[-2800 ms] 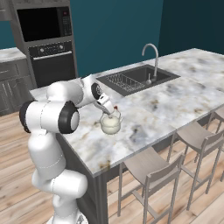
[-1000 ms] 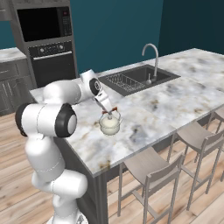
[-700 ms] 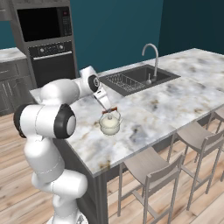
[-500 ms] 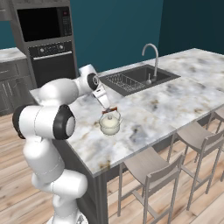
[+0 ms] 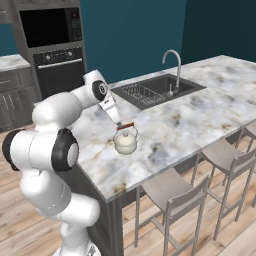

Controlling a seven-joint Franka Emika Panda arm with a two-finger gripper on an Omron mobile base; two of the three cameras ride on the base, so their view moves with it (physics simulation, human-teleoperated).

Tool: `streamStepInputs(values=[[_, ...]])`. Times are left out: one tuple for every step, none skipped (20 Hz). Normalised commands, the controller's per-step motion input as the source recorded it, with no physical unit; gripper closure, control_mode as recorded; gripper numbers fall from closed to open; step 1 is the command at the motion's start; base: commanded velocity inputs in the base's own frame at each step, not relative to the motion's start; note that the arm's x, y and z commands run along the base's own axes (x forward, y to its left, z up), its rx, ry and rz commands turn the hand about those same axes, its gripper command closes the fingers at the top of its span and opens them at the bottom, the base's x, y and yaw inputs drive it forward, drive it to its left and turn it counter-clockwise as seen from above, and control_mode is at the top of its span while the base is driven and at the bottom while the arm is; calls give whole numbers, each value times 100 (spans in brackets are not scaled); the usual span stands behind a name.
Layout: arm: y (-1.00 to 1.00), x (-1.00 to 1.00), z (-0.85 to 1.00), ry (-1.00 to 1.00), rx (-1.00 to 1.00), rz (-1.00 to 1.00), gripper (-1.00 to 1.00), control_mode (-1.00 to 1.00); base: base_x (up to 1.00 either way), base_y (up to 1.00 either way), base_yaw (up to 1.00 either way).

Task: The kettle is done boiling. Turn off the stove, then wait for 300 timesteps before moving the kettle to the dining table.

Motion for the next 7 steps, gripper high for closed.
streamStepInputs(values=[[11,-57,18,-15,-8,0,-100,-100,0,0,0],[11,-55,17,-14,-8,0,-100,-100,0,0,0],[11,-54,14,-13,-7,0,-100,-100,0,0,0],[11,-56,16,-13,-7,0,-100,-100,0,0,0],[11,-57,17,-13,-7,0,-100,-100,0,0,0],[12,-56,19,-13,-8,0,-100,-100,0,0,0],[12,-56,19,-13,-7,0,-100,-100,0,0,0]])
